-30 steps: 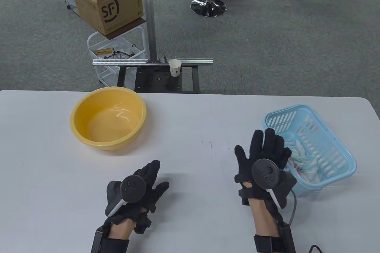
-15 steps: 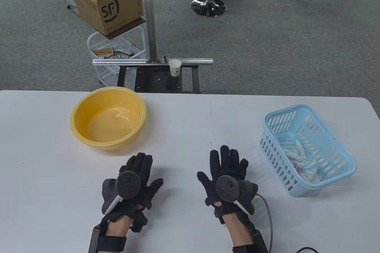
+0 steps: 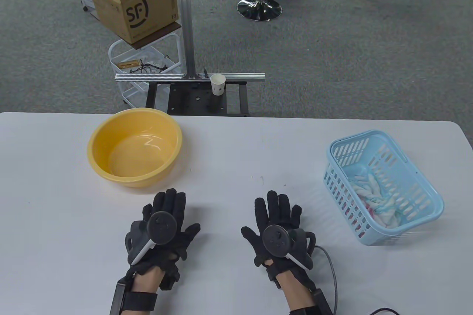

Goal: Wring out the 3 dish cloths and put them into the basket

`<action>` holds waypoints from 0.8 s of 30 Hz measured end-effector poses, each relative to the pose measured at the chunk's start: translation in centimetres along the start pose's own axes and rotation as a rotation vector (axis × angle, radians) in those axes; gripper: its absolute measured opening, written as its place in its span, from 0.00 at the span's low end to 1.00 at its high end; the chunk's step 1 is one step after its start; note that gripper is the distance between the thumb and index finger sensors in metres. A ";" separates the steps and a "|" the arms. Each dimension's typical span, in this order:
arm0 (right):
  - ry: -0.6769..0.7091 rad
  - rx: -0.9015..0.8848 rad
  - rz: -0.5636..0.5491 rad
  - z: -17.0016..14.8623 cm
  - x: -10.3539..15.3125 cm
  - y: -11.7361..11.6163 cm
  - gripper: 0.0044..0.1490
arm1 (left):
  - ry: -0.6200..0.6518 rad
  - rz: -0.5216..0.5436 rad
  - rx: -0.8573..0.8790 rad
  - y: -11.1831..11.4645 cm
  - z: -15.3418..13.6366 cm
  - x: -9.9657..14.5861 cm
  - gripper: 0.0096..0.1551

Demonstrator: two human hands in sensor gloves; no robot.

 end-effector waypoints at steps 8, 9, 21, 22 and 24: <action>0.022 0.001 -0.017 0.4 -0.1 0.5 0.56 | -0.003 -0.004 -0.037 0.2 0.2 0.0 0.59; 0.023 0.001 -0.020 0.4 0.0 0.6 0.56 | -0.004 -0.001 -0.038 0.3 0.2 0.0 0.59; 0.024 0.003 -0.011 0.4 -0.1 0.6 0.57 | -0.020 -0.001 -0.045 0.3 -0.1 0.1 0.58; 0.024 0.003 -0.009 0.4 -0.1 0.6 0.57 | -0.021 -0.001 -0.045 0.2 -0.1 0.1 0.58; 0.024 0.007 -0.009 0.4 -0.1 0.6 0.57 | -0.021 0.000 -0.045 0.3 -0.2 0.1 0.58</action>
Point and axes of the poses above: the tracker on the back of each hand, its own z axis roughly to the thumb side, its own x axis roughly from the fingertips to the wrist, y = z × x, the point moved 2 cm from there along -x, roughly from the wrist to the fingertips, and after that the axes turned 7 degrees about z, right-handed, at the moved point
